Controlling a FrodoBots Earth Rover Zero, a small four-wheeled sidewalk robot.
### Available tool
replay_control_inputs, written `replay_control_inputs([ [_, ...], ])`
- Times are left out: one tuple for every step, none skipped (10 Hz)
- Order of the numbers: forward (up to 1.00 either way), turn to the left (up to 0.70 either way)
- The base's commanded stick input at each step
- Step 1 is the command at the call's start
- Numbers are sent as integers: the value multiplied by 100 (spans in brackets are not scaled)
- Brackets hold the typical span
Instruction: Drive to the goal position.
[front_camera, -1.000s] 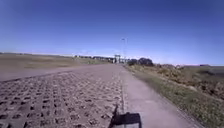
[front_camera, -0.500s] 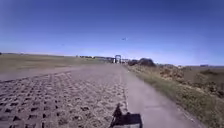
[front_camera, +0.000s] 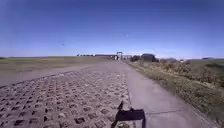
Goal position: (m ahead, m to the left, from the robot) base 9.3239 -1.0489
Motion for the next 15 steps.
replay_control_inputs([
  [70, 0],
  [70, 0],
  [70, 0],
  [70, 0],
  [70, 0],
  [70, 0],
  [70, 0],
  [70, 0],
  [70, 0],
  [70, 0],
  [70, 0],
  [70, 0],
  [70, 0],
  [70, 0],
  [70, 0],
])
